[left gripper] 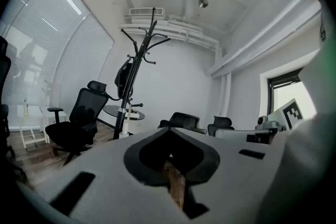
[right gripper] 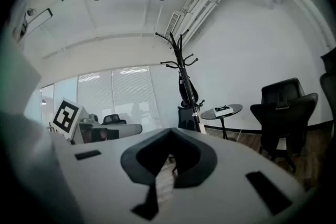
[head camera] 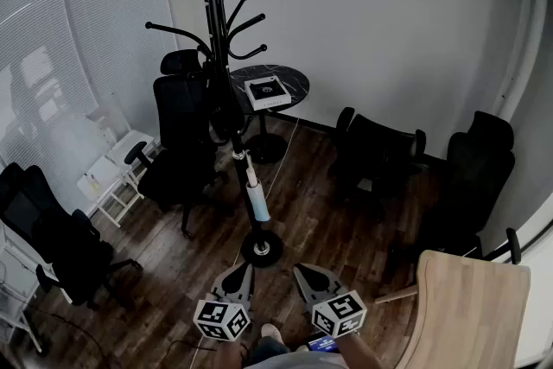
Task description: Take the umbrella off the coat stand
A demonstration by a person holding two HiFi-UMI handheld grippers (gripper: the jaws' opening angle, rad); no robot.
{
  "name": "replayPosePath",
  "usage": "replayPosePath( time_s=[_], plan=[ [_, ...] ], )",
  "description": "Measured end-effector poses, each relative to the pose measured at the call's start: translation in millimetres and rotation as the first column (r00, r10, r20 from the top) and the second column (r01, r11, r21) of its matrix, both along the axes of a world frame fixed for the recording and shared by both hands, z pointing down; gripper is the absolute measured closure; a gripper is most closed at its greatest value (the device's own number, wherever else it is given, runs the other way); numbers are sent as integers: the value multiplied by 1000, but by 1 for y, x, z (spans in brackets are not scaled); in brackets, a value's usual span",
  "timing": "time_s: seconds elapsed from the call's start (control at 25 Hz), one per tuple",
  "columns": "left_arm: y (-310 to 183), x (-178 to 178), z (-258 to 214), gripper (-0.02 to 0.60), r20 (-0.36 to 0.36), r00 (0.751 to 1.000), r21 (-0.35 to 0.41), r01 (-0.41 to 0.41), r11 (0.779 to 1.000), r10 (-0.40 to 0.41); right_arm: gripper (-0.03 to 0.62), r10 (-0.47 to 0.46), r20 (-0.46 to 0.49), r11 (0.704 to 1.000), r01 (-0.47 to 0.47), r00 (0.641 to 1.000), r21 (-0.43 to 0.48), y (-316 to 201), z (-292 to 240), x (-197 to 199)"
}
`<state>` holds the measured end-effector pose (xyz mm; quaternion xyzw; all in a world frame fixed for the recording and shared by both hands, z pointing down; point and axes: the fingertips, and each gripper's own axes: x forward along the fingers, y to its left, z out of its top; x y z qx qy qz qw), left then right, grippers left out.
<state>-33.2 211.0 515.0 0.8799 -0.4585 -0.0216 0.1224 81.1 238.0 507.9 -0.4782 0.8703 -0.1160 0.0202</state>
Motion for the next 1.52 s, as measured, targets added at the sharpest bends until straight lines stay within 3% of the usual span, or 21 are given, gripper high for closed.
replayPosePath(
  time_s=[0.24,0.44,0.92,1.2,1.52],
  plan=[
    [7,2,1,561,-47,999,-23,-23,999,22,583,-6,-24,1000,6,1000,-1,5,4,-1],
    [9,6,-2,561,-36,999,-28,-28,999,27,583,-10,-60,1000,10,998,-7,9,10,-4],
    [-7,12,11,561,-28,999,-53,-43,998,41,582,-8,-20,999,7,1000,-53,-12,27,1],
    [-66,8,19,561,-56,998,-63,-33,997,30,582,-11,-17,994,9,1000,-109,-62,50,-2],
    [-174,6,35,561,-61,998,-88,-29,996,24,582,-7,-47,991,0,999,-131,-167,59,3]
  ],
)
